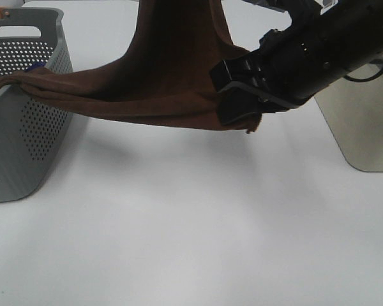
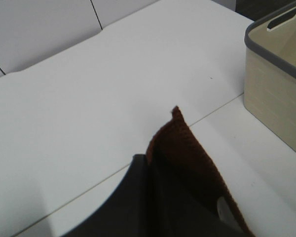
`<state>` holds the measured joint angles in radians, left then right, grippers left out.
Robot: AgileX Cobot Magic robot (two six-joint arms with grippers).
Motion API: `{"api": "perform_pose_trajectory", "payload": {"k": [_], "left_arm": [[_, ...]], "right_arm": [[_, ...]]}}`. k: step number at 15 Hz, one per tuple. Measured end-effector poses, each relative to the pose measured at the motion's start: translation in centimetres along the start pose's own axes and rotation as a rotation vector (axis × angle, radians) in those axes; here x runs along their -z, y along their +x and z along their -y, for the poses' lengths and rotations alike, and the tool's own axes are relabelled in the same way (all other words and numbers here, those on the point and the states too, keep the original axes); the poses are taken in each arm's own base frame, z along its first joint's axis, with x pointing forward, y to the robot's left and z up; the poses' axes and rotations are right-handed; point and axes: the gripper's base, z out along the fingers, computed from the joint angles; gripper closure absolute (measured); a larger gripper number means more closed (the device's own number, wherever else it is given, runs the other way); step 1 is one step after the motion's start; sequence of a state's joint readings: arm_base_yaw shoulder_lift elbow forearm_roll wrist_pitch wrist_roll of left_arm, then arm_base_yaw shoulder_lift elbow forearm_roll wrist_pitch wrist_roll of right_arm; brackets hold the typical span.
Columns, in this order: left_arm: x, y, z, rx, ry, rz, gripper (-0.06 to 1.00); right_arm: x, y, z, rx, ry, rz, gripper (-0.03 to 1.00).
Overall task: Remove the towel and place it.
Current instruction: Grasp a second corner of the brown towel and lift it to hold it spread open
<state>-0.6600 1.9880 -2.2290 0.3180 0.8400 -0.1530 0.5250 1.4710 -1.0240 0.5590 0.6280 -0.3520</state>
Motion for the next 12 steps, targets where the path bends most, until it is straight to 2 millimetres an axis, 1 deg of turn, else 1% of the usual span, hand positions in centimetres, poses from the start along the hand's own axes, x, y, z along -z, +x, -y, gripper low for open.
{"api": "perform_pose_trajectory", "payload": {"k": [1,2,3,5,7,9,10,11,12], "left_arm": [[-1.3,0.8,0.5,0.009,0.013,-0.029,0.94],[-3.6,2.2,1.5,0.038,0.054,-0.082,0.94],[-4.2,2.6,1.9,0.056,0.077,-0.091,0.94],[-4.3,2.0,2.3,0.094,0.120,-0.028,0.94],[-2.8,0.4,1.9,0.112,0.134,0.076,0.94],[0.2,-1.9,1.1,0.125,0.139,0.199,0.94],[1.2,-2.5,0.9,0.125,0.136,0.235,0.94],[4.2,-4.1,-0.1,0.114,0.117,0.324,0.94],[6.0,-4.9,-0.7,0.103,0.100,0.368,0.94]], "right_arm": [[0.8,-0.1,0.2,-0.014,0.059,-0.090,0.97],[2.8,-1.1,1.0,-0.002,0.238,-0.191,0.97],[3.9,-1.7,1.3,0.005,0.309,-0.213,0.97],[6.0,-3.0,1.5,0.024,0.425,-0.229,0.97],[8.5,-4.8,1.4,0.034,0.520,-0.191,0.97],[11.2,-7.1,1.0,0.061,0.592,-0.075,0.97],[12.1,-7.7,0.9,0.072,0.613,-0.042,0.97],[14.3,-9.1,0.4,0.091,0.653,0.050,0.97],[16.0,-10.0,0.0,0.098,0.675,0.116,0.97]]}}
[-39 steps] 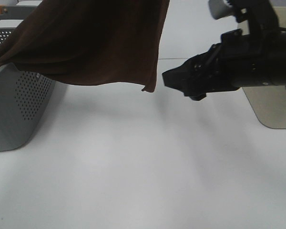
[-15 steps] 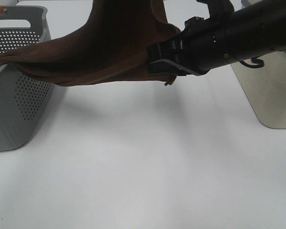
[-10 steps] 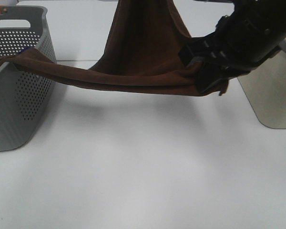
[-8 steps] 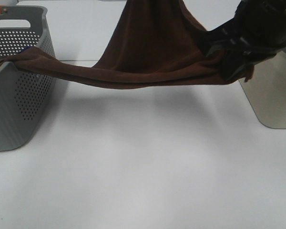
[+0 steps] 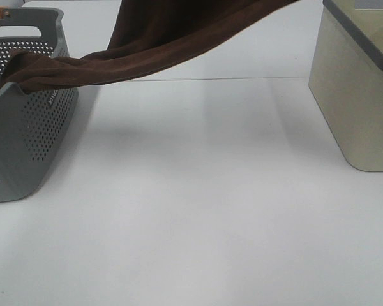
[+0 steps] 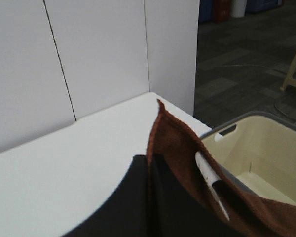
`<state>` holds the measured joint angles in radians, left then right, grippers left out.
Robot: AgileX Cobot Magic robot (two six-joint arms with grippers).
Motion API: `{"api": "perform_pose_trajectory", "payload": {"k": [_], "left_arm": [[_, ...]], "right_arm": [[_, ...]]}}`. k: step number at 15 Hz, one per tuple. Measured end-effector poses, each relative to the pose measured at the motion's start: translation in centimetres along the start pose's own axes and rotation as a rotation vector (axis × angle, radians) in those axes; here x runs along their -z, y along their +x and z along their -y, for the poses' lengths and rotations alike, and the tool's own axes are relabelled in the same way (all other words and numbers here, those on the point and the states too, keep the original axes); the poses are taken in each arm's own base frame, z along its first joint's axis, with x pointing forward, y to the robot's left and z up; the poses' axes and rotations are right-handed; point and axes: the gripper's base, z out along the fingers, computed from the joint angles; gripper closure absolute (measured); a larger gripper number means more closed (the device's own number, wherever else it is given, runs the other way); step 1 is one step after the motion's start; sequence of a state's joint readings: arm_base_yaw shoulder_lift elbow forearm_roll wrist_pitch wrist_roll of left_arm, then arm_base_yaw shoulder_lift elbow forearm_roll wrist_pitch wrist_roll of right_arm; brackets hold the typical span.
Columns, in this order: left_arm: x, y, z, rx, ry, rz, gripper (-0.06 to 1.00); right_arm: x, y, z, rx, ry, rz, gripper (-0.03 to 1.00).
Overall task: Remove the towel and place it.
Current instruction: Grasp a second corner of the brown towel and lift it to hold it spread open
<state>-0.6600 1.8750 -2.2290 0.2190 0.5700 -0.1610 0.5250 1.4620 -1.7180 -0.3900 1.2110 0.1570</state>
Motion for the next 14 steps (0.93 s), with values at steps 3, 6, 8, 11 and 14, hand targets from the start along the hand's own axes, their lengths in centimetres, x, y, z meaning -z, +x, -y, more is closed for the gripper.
{"api": "perform_pose_trajectory", "payload": {"k": [3,6,8,11,14], "left_arm": [[3.2,-2.9,-0.5,-0.012,-0.012,0.097,0.94],[5.8,-4.8,-1.0,-0.035,-0.034,0.162,0.94],[6.0,-4.8,-1.5,-0.078,-0.077,0.137,0.94],[5.6,-3.9,-3.5,-0.039,-0.141,0.055,0.94],[3.5,-1.5,-6.6,0.024,-0.222,-0.064,0.94]], "right_arm": [[3.2,-1.9,1.9,-0.028,0.086,0.133,0.97],[5.9,-3.0,3.6,-0.052,0.168,0.233,0.97],[6.2,-3.1,3.6,-0.062,0.152,0.242,0.97],[5.6,-3.2,3.1,-0.065,0.117,0.227,0.97],[3.3,-4.1,2.1,-0.043,0.105,0.213,0.97]]}}
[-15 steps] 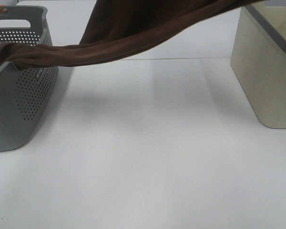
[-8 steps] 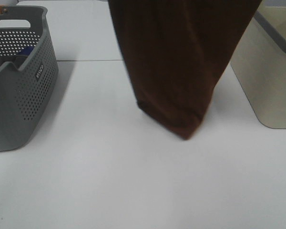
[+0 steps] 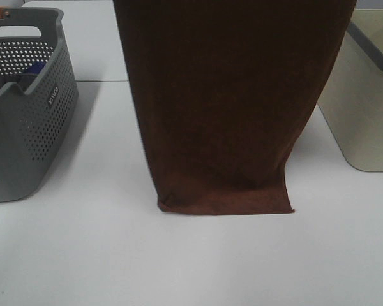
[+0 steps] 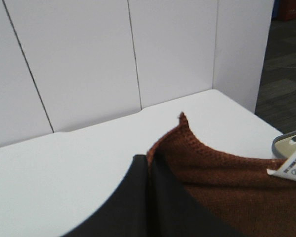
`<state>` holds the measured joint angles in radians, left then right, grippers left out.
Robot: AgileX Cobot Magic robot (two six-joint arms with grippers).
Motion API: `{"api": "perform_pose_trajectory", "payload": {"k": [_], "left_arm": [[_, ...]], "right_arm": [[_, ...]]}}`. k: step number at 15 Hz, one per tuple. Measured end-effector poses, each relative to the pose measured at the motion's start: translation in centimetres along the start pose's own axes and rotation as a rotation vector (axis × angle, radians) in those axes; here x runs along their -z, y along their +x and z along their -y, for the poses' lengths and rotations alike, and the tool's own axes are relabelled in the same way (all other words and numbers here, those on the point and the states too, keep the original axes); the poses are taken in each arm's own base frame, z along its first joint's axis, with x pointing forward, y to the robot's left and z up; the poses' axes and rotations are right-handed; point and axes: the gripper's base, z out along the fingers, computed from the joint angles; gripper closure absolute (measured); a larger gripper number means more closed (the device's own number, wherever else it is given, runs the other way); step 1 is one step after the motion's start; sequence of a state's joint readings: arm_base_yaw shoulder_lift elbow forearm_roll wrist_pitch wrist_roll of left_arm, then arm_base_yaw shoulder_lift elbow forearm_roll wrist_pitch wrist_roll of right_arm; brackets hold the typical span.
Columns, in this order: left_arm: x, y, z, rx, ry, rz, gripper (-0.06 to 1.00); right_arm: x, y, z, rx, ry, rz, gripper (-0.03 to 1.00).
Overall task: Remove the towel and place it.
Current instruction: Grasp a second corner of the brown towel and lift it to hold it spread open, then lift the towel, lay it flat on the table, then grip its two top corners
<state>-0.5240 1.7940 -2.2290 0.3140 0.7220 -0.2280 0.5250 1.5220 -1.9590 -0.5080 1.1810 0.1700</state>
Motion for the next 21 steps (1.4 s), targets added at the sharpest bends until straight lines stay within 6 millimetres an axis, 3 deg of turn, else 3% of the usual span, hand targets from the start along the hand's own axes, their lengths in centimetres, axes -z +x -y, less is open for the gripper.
{"api": "perform_pose_trajectory", "payload": {"k": [4,5,6,7,9,13,15,17,21], "left_arm": [[-6.4,4.5,-2.8,0.021,-0.073,-0.100,0.94],[-8.2,5.7,-3.6,0.022,-0.086,-0.092,0.94],[-11.6,7.9,-5.5,0.025,-0.100,-0.026,0.94],[-12.3,8.0,-6.3,0.034,-0.099,0.041,0.94],[-12.5,7.1,-7.1,0.043,-0.085,0.176,0.94],[-9.8,2.4,-7.0,-0.033,-0.009,0.588,0.94],[-9.1,1.6,-6.9,-0.087,-0.005,0.653,0.94],[-9.9,2.5,-7.0,-0.093,-0.024,0.583,0.94],[-12.6,6.9,-6.9,-0.047,-0.091,0.193,0.94]], "right_arm": [[-5.5,-1.4,-2.4,0.116,0.053,0.108,0.97],[-7.2,-1.8,-3.1,0.170,0.078,0.156,0.97],[-10.4,-2.4,-4.6,0.285,0.122,0.241,0.97],[-11.6,-2.7,-5.3,0.327,0.144,0.303,0.97],[-12.0,-3.5,-5.7,0.363,0.170,0.404,0.97],[-8.4,-7.1,-4.3,0.349,0.247,0.664,0.97],[-7.4,-7.5,-3.6,0.322,0.263,0.680,0.97],[-8.1,-6.7,-3.3,0.242,0.264,0.583,0.97],[-11.8,-3.9,-4.3,0.107,0.237,0.292,0.97]]}}
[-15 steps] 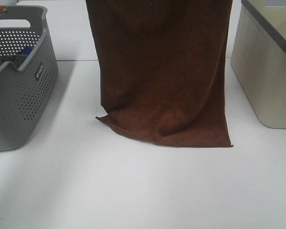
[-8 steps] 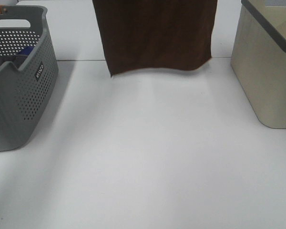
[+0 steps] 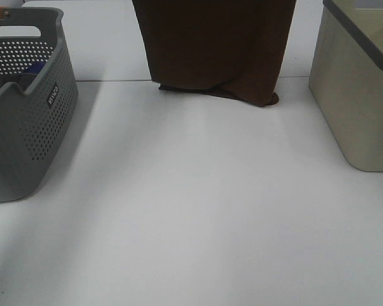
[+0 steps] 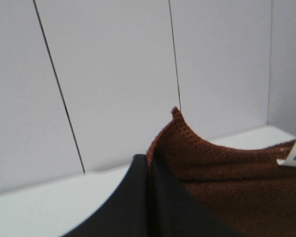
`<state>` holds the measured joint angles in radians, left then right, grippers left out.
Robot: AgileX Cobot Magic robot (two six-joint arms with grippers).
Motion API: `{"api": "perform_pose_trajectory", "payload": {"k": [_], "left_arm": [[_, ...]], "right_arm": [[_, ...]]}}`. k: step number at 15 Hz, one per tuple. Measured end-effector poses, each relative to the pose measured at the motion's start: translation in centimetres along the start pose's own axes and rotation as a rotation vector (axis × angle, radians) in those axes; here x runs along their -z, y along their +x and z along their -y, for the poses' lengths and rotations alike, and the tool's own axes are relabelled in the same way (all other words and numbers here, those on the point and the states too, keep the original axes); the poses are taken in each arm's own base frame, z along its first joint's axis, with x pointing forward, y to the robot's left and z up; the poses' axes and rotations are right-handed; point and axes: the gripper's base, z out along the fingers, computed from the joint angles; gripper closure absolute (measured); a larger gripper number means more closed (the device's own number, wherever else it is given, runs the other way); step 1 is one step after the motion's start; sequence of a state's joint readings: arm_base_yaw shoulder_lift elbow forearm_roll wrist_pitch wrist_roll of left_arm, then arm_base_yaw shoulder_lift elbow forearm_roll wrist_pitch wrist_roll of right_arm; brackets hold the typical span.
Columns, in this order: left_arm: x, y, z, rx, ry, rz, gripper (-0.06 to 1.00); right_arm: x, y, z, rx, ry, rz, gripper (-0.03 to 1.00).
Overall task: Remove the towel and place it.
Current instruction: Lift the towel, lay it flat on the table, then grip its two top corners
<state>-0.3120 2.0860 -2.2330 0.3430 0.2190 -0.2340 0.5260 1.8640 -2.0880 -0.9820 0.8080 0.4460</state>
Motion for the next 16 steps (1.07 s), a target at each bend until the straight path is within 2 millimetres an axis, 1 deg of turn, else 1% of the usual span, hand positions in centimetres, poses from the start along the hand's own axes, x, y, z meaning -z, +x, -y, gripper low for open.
{"api": "perform_pose_trajectory", "payload": {"k": [1,2,3,4,5,6,9,10,11,13,14,15,16], "left_arm": [[0.0,1.8,0.0,0.057,-0.020,-0.182,0.94],[0.2,2.4,0.0,0.079,-0.025,-0.244,0.94],[0.5,3.4,0.1,0.119,-0.030,-0.363,0.94],[0.9,4.3,0.3,0.156,-0.028,-0.468,0.94],[1.8,5.8,0.6,0.176,-0.004,-0.661,0.94],[2.2,6.3,0.6,0.175,0.009,-0.734,0.94],[3.3,7.3,0.7,0.163,0.015,-0.905,0.94],[3.7,7.6,0.7,0.160,0.013,-0.954,0.94],[4.0,7.8,0.7,0.155,0.014,-0.994,0.94],[4.1,7.9,0.7,0.147,0.016,-1.009,0.94],[4.1,8.1,0.7,0.146,0.017,-1.016,0.94],[4.6,9.0,0.7,0.139,0.018,-1.057,0.94],[5.4,9.7,0.7,0.135,0.017,-1.100,0.94]], "right_arm": [[-0.9,2.0,-1.4,-0.005,-0.032,-0.153,0.97],[-1.1,2.4,-1.7,-0.005,-0.044,-0.192,0.97],[-1.1,3.4,-2.3,0.002,-0.081,-0.281,0.97],[-0.9,4.0,-2.7,0.006,-0.124,-0.355,0.97],[-0.3,5.0,-3.4,0.024,-0.219,-0.479,0.97],[0.0,5.4,-3.8,0.028,-0.264,-0.523,0.97],[0.4,5.8,-4.8,0.022,-0.375,-0.564,0.97],[0.5,6.3,-5.4,0.024,-0.413,-0.590,0.97],[0.5,7.3,-6.1,0.033,-0.457,-0.629,0.97],[0.9,9.3,-7.6,0.040,-0.546,-0.716,0.97],[1.1,9.8,-7.8,0.039,-0.563,-0.736,0.97],[1.8,11.0,-8.0,0.046,-0.587,-0.782,0.97],[2.3,11.7,-8.0,0.054,-0.594,-0.809,0.97]]}}
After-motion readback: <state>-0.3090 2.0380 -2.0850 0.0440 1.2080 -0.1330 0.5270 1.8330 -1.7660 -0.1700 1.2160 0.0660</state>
